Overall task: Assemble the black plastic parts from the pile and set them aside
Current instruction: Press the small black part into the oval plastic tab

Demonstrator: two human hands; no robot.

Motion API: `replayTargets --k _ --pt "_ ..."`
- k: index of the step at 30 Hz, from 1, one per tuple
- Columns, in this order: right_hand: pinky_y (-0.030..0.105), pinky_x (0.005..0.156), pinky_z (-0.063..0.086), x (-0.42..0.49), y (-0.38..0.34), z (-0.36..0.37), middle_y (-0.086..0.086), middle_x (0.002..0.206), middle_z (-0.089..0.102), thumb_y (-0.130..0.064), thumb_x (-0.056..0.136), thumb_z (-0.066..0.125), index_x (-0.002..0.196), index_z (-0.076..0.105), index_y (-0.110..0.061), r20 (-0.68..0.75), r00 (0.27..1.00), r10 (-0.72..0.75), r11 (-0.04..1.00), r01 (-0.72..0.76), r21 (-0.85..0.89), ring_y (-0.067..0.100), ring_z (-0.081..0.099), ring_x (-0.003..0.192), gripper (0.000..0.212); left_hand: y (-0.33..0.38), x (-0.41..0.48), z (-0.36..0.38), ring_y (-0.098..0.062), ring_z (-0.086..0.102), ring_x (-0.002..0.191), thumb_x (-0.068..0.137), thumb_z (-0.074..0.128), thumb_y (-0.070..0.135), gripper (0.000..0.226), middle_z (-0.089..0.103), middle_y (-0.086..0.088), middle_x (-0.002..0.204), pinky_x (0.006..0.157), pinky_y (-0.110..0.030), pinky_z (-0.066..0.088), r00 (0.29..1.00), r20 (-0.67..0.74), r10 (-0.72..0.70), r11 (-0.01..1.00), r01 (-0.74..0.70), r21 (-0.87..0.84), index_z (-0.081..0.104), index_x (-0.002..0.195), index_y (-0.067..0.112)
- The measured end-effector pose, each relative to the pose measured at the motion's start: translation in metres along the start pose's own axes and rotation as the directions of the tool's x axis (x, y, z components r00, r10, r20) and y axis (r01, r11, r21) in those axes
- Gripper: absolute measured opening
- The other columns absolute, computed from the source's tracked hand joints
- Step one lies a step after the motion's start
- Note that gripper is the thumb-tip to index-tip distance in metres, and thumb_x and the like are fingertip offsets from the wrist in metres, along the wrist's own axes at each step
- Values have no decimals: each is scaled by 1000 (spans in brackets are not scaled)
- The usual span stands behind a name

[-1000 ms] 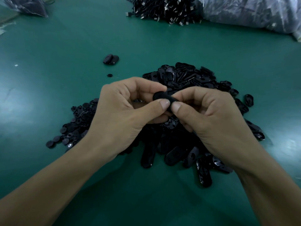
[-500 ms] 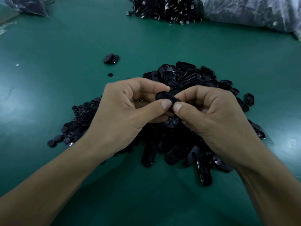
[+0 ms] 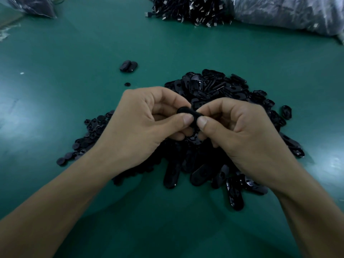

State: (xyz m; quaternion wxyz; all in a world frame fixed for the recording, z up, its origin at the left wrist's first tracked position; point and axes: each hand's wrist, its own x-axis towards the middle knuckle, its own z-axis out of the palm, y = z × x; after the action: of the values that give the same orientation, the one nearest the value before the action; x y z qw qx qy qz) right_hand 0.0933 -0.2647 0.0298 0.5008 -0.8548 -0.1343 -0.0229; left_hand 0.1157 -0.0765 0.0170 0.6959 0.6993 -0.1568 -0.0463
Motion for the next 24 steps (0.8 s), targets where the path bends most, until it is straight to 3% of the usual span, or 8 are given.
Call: replayTargets --k 4,9,24 --pt "17 55 51 2 -1 -1 -3 73 72 -16 94 68 89 71 -27 12 1000 15 995 -16 98 5 63 60 13 0 0 2 -21 76 68 72 76 22 19 76 -9 76 61 -22 59 1000 -1 -29 998 29 -64 69 88 15" --pt "15 55 49 1 -2 -3 1 69 72 -11 93 68 89 73 -23 23 1000 17 984 -21 176 4 63 58 13 1 0 3 -20 75 67 71 75 21 19 76 -9 75 60 -22 58 999 -2 -37 994 36 -100 68 88 14" --pt "13 53 48 2 -3 0 -4 64 70 -9 90 68 84 73 -20 4 997 71 984 -71 164 1 61 54 14 -2 -1 2 -21 76 69 72 76 22 15 76 -9 77 62 -24 60 999 13 -38 997 39 -66 71 85 20"
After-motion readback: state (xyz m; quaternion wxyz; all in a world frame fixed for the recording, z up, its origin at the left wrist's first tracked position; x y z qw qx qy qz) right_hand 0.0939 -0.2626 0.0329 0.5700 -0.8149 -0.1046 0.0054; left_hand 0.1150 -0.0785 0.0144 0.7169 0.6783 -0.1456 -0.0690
